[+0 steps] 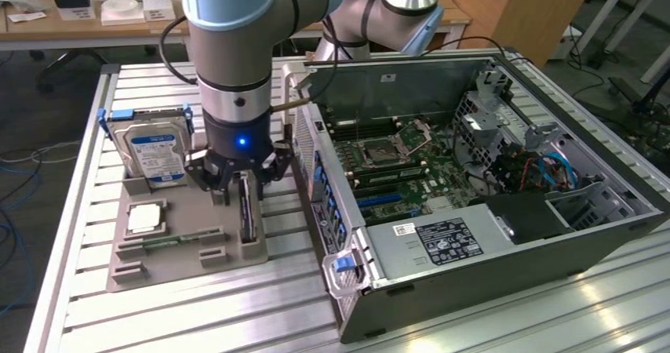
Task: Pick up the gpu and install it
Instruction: 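Pick up the gpu and move the gpu toward the slot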
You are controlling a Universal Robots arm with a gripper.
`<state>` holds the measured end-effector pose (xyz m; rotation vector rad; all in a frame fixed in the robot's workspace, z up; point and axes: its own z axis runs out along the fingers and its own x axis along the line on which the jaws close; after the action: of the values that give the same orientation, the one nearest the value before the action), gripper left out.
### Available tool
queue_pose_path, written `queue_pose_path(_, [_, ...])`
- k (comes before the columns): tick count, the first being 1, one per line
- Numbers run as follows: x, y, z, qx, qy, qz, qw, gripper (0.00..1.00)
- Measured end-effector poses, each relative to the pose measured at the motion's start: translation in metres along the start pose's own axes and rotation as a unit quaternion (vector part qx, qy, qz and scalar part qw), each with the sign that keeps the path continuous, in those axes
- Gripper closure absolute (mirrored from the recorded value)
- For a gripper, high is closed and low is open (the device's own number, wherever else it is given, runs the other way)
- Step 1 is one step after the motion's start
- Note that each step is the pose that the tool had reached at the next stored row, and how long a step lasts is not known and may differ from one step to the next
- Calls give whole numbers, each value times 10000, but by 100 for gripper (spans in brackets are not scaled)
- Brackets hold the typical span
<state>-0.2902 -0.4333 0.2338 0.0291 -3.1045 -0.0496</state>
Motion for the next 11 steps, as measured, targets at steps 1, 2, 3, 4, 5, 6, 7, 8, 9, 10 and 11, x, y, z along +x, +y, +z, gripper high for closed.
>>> queue_pose_path(1, [0, 16, 5, 0, 5, 0, 10000, 47])
queue_pose_path(2, [-1, 27, 12, 0, 7, 1, 10000, 47])
queue_pose_path(3, [-1, 37, 20, 0, 10, 1, 10000, 47])
queue_pose_path(4, [-2, 43, 32, -2, 11, 1, 10000, 47])
queue_pose_path(5, [-3, 45, 42, -1, 14, 0, 10000, 47])
queue_pose_path(6, [-4, 46, 50, -1, 15, 0, 10000, 47])
queue_pose_path(7, [-4, 46, 55, 0, 15, 0, 10000, 47])
queue_pose_path(8, [-3, 46, 56, 0, 16, 1, 10000, 47])
queue_pose_path(9, [-3, 46, 56, 0, 16, 1, 10000, 48])
queue_pose_path(10, [-3, 47, 56, 0, 16, 1, 10000, 48])
queue_pose_path(11, [-3, 47, 57, 0, 16, 1, 10000, 48])
